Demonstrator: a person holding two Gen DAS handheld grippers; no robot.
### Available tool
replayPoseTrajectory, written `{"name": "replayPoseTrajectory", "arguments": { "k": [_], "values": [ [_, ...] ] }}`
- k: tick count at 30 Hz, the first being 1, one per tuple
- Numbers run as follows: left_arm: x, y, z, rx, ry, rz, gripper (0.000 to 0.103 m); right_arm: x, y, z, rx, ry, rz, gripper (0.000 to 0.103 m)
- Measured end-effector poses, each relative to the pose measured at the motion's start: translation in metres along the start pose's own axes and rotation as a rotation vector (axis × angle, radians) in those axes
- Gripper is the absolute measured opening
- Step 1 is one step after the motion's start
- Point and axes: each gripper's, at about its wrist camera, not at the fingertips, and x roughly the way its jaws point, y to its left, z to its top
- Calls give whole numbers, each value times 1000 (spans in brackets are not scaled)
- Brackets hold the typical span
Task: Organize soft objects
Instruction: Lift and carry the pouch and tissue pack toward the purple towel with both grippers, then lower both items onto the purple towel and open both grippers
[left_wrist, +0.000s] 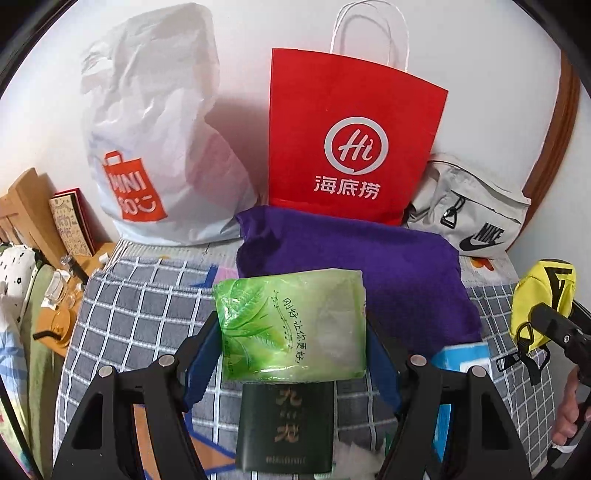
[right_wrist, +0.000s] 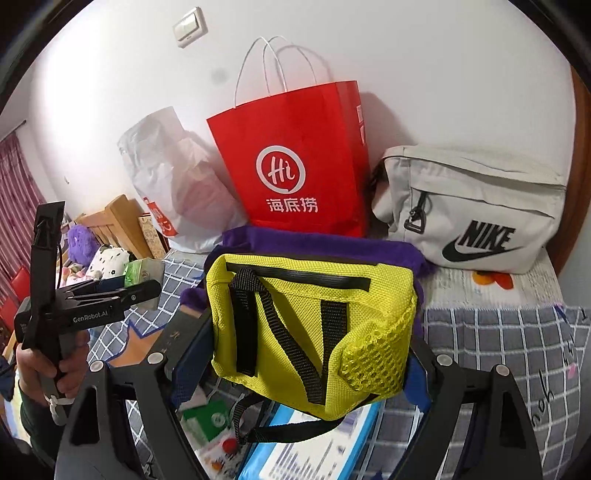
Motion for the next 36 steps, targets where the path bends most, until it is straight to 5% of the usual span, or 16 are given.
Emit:
{"name": "replayPoseTrajectory", "arguments": {
  "k": [16,36],
  "values": [
    [89,-17,50,0,93,-26,71,94,-32,49,13,114,23,86],
    [176,-25,69,5,237,28,71,192,-66,38,-7,346,-7,86]
  ]
}}
